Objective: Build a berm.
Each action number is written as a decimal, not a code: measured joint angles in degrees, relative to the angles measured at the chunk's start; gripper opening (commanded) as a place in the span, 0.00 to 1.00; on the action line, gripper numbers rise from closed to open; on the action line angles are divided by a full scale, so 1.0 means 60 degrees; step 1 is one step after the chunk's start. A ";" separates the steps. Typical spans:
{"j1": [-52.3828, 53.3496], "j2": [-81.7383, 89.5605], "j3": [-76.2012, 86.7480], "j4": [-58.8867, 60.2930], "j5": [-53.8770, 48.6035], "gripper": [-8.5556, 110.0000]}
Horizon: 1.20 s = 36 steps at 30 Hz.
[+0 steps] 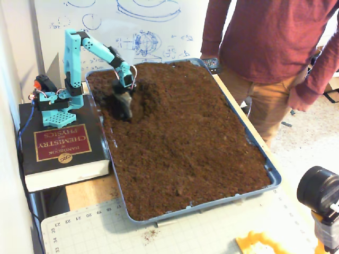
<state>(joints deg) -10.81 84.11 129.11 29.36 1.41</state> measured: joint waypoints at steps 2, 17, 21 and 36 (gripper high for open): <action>0.0000 0.0000 -0.0220 0.0000 0.0000 0.08; 0.0000 0.1816 -0.0703 -0.0396 0.0000 0.08; 0.0000 0.2490 -0.0762 -0.0425 0.0000 0.08; -0.0806 0.8174 0.3984 -0.0439 0.0000 0.07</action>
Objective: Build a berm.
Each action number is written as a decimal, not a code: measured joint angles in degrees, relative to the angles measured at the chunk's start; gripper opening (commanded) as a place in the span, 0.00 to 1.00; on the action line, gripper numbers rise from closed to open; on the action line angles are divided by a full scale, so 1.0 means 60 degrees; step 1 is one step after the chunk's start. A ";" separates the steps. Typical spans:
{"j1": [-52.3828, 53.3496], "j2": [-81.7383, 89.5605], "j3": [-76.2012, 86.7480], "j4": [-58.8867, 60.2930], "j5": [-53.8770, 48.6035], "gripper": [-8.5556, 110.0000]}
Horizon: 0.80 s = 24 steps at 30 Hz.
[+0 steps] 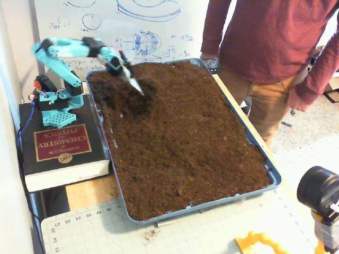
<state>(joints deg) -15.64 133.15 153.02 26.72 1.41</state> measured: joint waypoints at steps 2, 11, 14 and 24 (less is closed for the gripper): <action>-0.0059 0.0630 0.0791 0.0000 0.0000 0.07; -0.0293 0.1172 0.2358 -0.0015 0.0000 0.07; -0.0747 0.0161 0.2358 -0.0146 0.0000 0.08; -0.2139 -0.4233 -0.0088 -0.0176 0.0044 0.08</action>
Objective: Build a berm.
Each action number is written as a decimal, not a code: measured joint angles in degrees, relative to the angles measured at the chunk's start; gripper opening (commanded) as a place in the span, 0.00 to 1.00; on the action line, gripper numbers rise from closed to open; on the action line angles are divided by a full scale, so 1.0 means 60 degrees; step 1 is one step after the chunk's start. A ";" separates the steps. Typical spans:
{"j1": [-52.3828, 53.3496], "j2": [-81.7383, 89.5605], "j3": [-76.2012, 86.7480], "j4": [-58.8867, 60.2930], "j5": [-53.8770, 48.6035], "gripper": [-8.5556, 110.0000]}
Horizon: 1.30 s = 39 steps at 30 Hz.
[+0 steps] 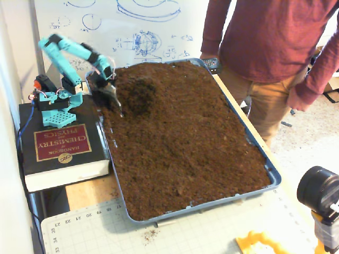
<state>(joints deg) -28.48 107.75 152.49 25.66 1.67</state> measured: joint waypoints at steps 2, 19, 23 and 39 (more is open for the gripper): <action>-0.0044 -0.0776 -0.0659 0.0000 0.0000 0.08; 0.1201 -0.3105 -0.3618 0.0000 -0.0044 0.08; 0.1641 -0.3105 -0.3867 0.0000 -0.0044 0.08; 0.2212 -0.3193 -0.4175 0.0000 0.0044 0.08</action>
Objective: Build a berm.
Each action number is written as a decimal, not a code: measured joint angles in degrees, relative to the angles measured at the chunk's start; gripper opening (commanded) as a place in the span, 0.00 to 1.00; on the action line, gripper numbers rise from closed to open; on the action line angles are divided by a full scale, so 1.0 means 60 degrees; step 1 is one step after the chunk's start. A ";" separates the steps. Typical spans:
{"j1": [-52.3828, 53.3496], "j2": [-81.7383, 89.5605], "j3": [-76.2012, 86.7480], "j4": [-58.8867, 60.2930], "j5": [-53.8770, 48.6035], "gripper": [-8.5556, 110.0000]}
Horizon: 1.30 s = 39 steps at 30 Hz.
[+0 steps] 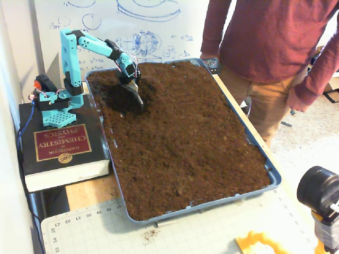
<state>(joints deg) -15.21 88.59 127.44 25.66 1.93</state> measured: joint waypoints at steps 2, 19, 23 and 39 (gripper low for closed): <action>-0.0029 -0.0088 -0.0073 0.0000 0.0249 0.08; -0.0557 -0.1069 -0.2388 0.0000 0.2285 0.08; -0.0571 -0.1069 -0.2651 0.0000 0.2285 0.08; -0.1450 0.0264 -0.2666 0.0000 0.2930 0.07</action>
<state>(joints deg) -23.91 90.18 111.45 25.66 19.51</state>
